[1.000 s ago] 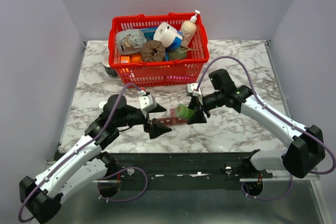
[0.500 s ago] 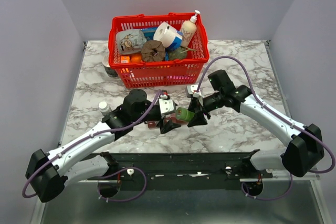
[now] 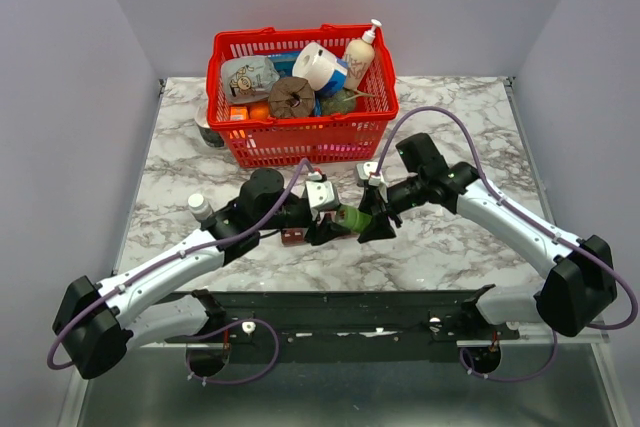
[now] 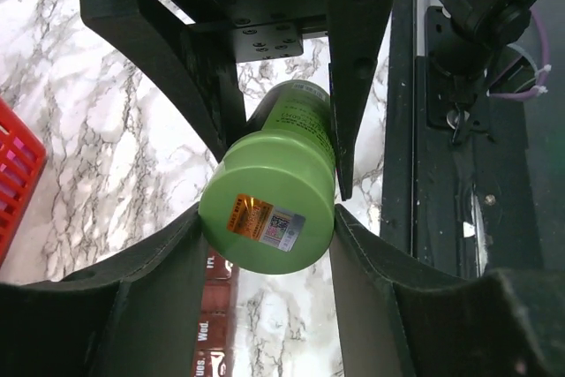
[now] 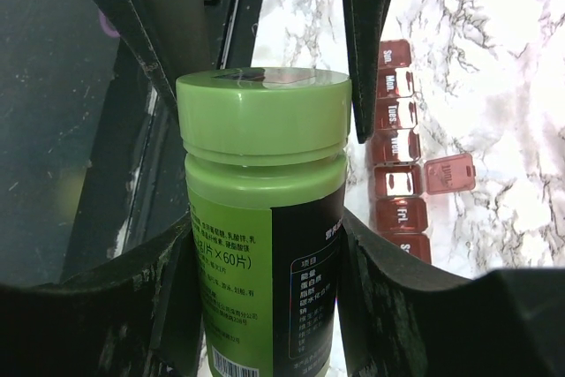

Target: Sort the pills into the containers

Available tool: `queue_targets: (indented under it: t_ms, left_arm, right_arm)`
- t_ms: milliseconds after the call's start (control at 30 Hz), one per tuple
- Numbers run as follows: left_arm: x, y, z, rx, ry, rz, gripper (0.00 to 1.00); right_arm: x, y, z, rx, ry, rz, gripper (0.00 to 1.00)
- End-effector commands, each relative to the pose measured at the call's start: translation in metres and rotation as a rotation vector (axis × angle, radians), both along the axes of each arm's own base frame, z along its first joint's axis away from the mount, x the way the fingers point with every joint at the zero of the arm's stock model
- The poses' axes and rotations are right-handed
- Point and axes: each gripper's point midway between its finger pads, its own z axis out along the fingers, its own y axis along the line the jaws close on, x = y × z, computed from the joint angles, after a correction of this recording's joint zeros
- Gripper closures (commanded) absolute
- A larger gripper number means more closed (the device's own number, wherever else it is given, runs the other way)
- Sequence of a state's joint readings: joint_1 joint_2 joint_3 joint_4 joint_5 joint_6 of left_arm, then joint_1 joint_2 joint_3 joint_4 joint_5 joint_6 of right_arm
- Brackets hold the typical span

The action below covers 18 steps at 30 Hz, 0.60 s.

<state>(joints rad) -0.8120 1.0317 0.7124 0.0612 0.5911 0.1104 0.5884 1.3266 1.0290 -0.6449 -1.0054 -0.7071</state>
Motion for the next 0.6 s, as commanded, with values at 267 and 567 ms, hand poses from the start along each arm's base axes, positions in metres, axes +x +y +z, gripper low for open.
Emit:
queue_targets:
  t_ms: [267,567]
  left_arm:
    - [0.012,0.002,0.025,-0.188,0.593,0.284,1.00]
    - [0.017,0.006,0.036,-0.285,0.905,0.433,1.00]
  right_arm:
    - [0.013,0.003,0.003,-0.004,-0.048,-0.043,0.97]
    - [0.032,0.003,-0.002,-0.049,-0.063,-0.130,0.97]
